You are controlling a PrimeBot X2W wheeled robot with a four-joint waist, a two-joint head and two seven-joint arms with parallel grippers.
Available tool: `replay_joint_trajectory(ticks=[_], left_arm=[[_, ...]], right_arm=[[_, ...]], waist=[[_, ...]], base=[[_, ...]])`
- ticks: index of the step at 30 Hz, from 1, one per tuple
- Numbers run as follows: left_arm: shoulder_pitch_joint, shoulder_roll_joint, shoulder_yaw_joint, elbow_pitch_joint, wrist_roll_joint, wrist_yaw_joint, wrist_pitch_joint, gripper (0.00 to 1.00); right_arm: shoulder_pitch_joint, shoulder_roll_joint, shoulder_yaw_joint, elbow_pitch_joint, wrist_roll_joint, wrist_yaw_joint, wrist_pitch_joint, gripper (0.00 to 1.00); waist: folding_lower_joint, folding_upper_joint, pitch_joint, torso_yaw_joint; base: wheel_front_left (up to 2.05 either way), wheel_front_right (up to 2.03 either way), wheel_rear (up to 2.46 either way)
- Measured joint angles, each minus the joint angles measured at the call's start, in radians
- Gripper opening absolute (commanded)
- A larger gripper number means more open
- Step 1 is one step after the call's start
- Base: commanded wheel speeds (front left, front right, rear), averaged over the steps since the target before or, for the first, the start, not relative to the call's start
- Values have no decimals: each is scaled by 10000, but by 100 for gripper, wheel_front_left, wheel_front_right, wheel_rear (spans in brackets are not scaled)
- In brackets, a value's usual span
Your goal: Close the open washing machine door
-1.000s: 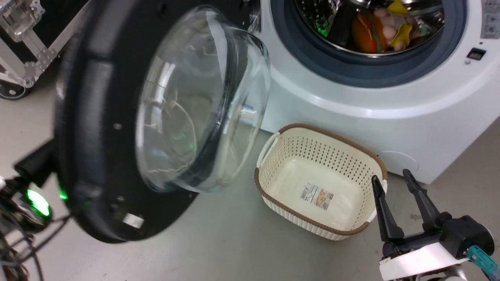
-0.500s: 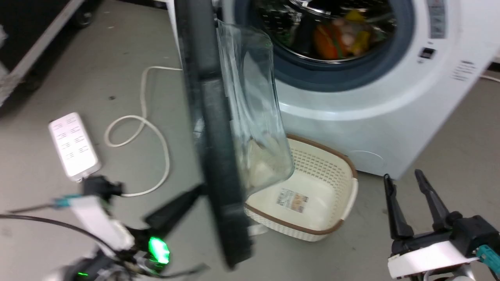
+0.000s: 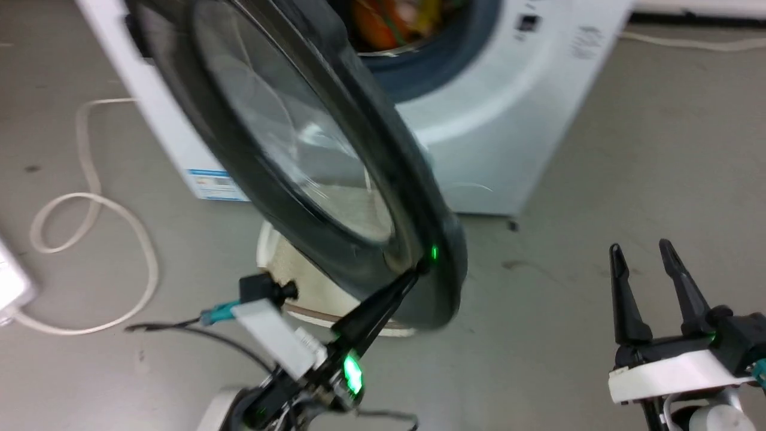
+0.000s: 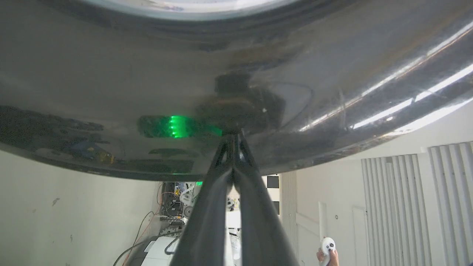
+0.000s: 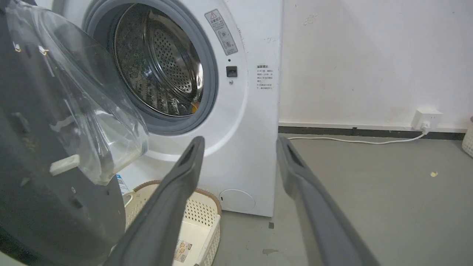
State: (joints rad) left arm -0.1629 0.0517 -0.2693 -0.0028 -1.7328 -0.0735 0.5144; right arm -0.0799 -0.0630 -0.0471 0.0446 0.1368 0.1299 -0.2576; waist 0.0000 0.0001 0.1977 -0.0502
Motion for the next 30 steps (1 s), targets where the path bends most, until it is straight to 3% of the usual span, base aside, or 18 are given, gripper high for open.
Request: replay_joint_trajectory(ticks=[7, 16, 25, 30], left_arm=[[-1829, -12, -907, 1522, -295, -299, -2180, 0], [-4954, -25, -1287, 3963, -608, -437, -5423, 0], [-6362, -13, -1490, 5440, -1557, -518, -6970, 0], [-6306, -29, -1927, 5131, -1014, -523, -6993, 0]], right_arm=[[-377, 21, 61, 90, 242, 0, 0, 100], [-539, 81, 282, 299, 568, 0, 0, 100], [-572, 86, 326, 395, 686, 0, 0, 100], [-567, 92, 205, 362, 658, 0, 0, 100]], waist=[[1, 0, 662, -1249], [2, 0, 1434, -2807], [1, 0, 1613, -3210], [1, 0, 1422, -2931]], base=[[0, 0, 0], [0, 0, 0], [0, 0, 0], [0, 0, 0]])
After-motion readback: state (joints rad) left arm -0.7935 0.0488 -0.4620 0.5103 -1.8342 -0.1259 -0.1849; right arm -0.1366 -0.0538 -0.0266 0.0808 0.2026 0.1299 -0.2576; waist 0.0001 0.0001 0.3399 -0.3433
